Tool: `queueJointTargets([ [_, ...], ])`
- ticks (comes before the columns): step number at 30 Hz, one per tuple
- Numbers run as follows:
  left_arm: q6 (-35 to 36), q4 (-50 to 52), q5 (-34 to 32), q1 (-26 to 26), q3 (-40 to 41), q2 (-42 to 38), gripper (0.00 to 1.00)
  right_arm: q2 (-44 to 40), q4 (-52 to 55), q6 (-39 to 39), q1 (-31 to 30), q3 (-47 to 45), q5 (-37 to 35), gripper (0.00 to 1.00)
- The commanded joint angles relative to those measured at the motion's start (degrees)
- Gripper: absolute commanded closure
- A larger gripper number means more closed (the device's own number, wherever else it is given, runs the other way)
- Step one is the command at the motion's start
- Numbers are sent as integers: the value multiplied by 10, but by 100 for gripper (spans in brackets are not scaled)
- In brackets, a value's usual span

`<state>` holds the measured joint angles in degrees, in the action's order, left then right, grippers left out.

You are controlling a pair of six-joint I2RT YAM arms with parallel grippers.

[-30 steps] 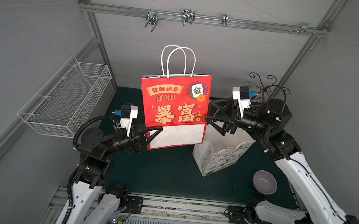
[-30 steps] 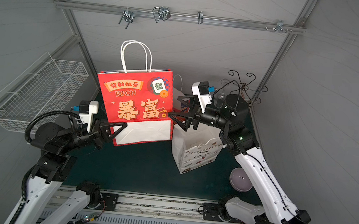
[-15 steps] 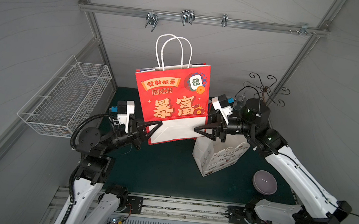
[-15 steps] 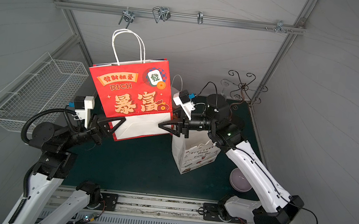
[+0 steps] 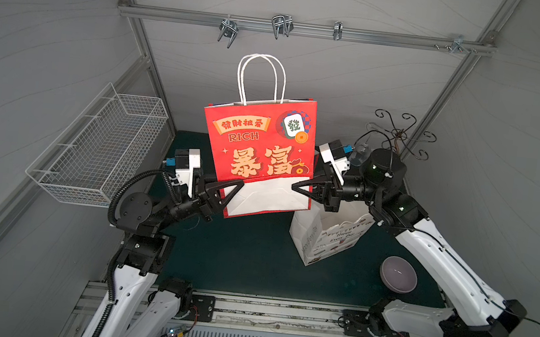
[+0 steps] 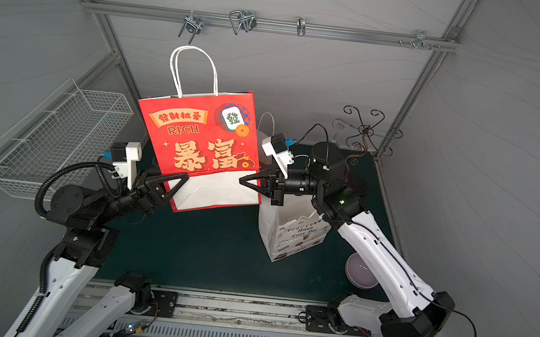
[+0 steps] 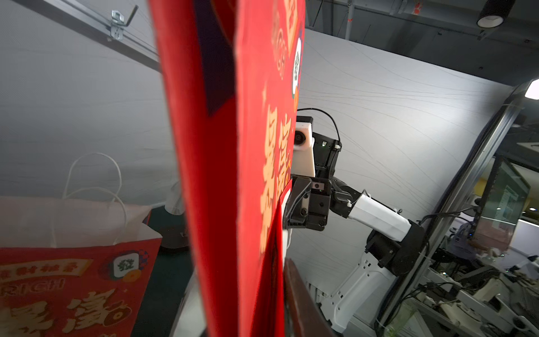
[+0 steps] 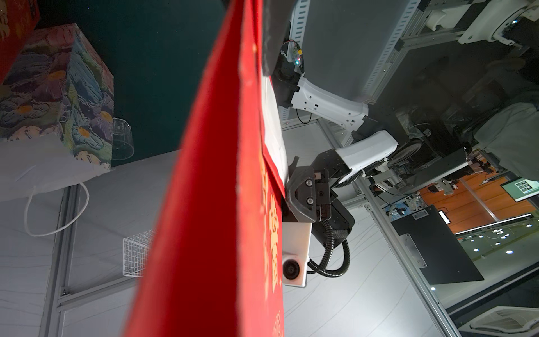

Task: Put away the paper bag
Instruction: Press the paper bag at the center of the board.

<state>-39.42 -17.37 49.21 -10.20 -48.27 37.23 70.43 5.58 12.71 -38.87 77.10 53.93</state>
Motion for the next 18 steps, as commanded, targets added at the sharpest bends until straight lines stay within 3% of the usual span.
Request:
queueJointTargets([
  [1,-5,-49,-11,-1,-28,1,99,-5,-6,13,7,-5,28,100],
  [7,-20,-63,-5,-1,-31,9,100,-6,10,12,12,-5,40,100],
  [8,-19,-63,-10,-2,-34,8,94,-6,13,10,13,-5,41,100],
  [9,-15,-63,-18,-1,-38,8,77,-8,16,9,13,-6,42,100],
  [11,-9,-58,-28,-2,-48,10,67,-8,22,8,14,-7,45,100],
  [13,-5,-56,-39,-1,-60,13,71,-6,32,5,14,-4,49,100],
  [16,-1,-59,-54,-1,-74,20,100,-5,52,-3,13,1,54,100],
  [18,-2,-63,-59,-1,-80,23,100,-8,61,-7,13,2,53,100],
])
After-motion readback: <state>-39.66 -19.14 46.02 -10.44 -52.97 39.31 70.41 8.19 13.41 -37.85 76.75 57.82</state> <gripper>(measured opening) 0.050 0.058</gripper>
